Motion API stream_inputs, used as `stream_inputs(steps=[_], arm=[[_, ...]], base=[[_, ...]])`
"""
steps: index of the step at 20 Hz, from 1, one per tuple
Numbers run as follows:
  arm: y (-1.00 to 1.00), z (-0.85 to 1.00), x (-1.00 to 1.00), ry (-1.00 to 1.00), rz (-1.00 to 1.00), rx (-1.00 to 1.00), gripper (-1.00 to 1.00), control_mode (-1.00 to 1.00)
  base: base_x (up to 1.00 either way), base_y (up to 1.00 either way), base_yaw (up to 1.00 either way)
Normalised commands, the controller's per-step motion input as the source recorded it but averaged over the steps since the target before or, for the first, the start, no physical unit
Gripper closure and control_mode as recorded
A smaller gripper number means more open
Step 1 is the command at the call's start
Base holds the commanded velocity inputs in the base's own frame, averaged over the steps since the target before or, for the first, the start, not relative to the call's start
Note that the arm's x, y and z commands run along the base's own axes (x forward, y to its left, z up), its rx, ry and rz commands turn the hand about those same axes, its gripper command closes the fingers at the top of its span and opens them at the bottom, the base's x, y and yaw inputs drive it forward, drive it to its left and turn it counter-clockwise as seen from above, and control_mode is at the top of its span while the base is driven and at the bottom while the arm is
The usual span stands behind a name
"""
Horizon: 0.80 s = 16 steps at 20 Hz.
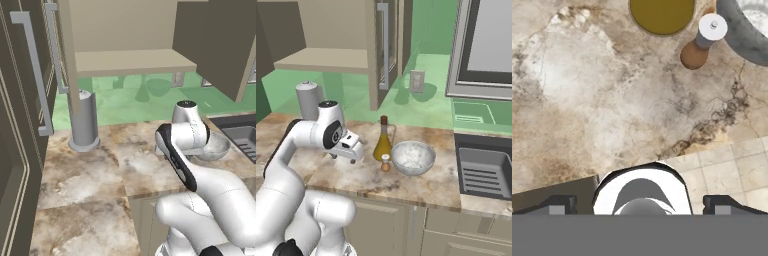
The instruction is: Retrieve the bottle and the shaker from the cabinet and place them next to the mixing bowl on the counter. Then add garlic from the fridge to the mixing bowl.
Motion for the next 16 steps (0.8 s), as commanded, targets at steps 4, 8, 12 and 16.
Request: stream_inputs(steps=[4,8,12,16], arm=[[0.0,0.0,0.0,0.0,0.0,0.0,-1.0,-1.0],[0.0,0.0,0.0,0.0,0.0,0.0,-1.0,-1.0],[0.0,0.0,-0.08,0.0,0.0,0.0,-1.0,1.0],[0.0,0.0,0.0,0.0,0.0,0.0,-1.0,1.0]], base=[[0.0,0.0,0.0],[0.0,0.0,0.0],[-0.1,-0.01,0.0],[-0.7,-0.19,-0.11]])
